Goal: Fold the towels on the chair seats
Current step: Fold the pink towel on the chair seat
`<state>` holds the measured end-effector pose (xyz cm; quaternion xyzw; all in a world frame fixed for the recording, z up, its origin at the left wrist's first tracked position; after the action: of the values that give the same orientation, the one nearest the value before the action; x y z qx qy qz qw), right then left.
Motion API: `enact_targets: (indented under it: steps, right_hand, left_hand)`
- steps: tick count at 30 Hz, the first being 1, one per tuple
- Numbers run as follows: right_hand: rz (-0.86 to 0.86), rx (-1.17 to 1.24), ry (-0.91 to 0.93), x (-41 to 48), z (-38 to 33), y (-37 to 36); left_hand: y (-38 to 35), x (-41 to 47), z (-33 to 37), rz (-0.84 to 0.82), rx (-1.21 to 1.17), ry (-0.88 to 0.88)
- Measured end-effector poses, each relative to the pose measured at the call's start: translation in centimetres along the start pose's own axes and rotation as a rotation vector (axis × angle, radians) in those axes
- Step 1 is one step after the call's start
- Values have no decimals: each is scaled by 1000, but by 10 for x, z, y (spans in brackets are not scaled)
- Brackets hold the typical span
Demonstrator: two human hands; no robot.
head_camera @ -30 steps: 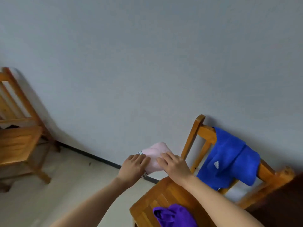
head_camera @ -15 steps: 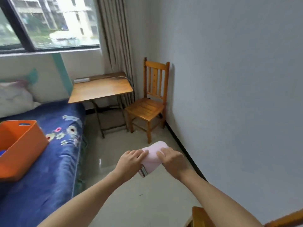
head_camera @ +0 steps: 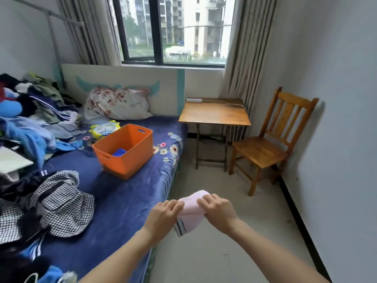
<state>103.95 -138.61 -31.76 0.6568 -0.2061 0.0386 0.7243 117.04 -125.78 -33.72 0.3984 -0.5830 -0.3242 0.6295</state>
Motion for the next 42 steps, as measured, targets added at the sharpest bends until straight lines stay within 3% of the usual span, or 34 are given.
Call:
enact_targets:
  steps: [4, 12, 19, 32, 42]
  right_hand:
    - [48, -30, 153, 28, -55, -10]
    - [62, -38, 238, 57, -87, -19]
    - [57, -3, 279, 84, -45, -36]
    - [57, 80, 372, 182, 98, -76]
    - [-21, 172, 490, 270, 94, -140]
  left_hand:
    - [20, -42, -44, 38, 43, 2]
    - [33, -69, -74, 128, 76, 47]
    - [12, -32, -85, 93, 101, 72]
    - [-60, 106, -112, 99, 138, 203]
    - [-94, 111, -189, 41, 211, 369]
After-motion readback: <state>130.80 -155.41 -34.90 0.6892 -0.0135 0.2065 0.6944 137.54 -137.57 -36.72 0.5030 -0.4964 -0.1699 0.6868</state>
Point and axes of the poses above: each hand's wrist, its own x-axis towards the middle knuckle, its own y-axis out of the back of the hand, z = x × y, the point moved 3 cm from there along x, towards the middle knuckle, and after that the axes turned 1 degree about -z, right-handed, at the moved point
